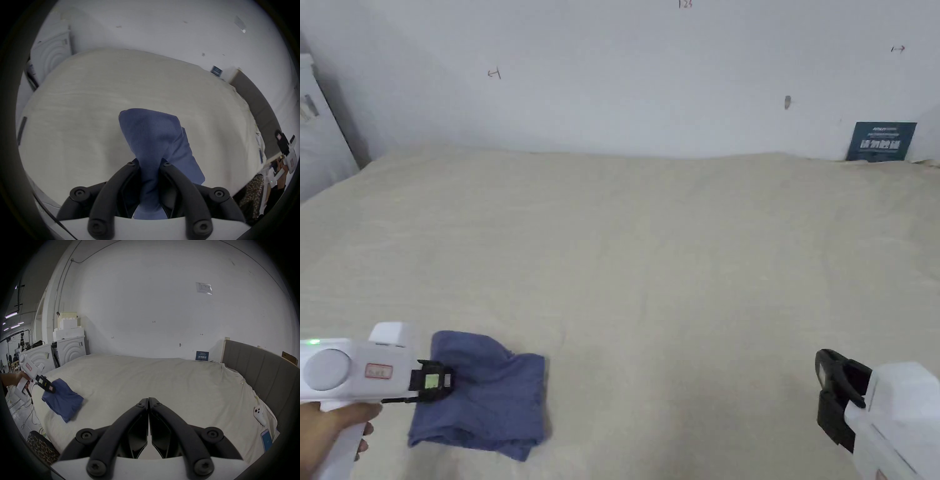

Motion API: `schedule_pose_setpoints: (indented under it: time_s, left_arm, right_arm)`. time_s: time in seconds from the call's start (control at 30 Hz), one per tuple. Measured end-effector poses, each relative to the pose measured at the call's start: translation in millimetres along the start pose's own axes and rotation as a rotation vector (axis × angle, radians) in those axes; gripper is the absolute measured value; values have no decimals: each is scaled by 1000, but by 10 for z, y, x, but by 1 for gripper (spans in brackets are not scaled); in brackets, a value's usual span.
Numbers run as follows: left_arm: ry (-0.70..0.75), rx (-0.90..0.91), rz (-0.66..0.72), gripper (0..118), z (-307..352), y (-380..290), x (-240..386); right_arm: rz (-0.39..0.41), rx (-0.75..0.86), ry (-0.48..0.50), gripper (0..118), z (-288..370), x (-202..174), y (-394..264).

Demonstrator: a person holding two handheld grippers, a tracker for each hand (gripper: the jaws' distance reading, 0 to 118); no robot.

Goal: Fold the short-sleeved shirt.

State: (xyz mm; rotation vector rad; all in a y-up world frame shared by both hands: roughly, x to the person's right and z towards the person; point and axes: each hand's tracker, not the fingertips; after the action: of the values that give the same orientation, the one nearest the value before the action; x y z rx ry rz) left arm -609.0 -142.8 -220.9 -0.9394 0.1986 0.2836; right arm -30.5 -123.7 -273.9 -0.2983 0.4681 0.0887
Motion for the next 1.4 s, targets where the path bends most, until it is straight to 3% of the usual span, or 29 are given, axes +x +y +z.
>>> schedule_pose_setpoints:
  time_s: [0.27,0.53,0.57,0.6,0.7,0.77,1.0,1.17,1.4]
  left_arm:
    - [141,-36,88,17,47,129,-781]
    - [224,-102,152,19,-227,-2,-859]
    - [228,-101,185,24,-221,-9,-869]
    - [223,-101,217,38,-213,-12,-873]
    - [243,-85,236,87,-94,-20,-836]
    - [272,33,241,104,82,-13,-734]
    - [285,444,164,104,928,87,-35]
    - [318,617,16,104,1366,140,585]
    - [223,840,-72,102,1738,-4,1575]
  right_arm:
    - [7,-21,23,0,-260,-229,57]
    - [-6,-53,45,0,-404,-320,58]
    - [-10,-55,47,0,-414,-327,73]
    - [-12,-54,47,0,-401,-323,85]
    - [-12,-44,47,0,-323,-302,140]
    - [-12,-32,43,0,-252,-277,194]
    - [1,19,-45,0,-21,-250,419]
    - [-14,65,-98,0,164,-55,561]
    - [-8,140,-136,0,457,126,775]
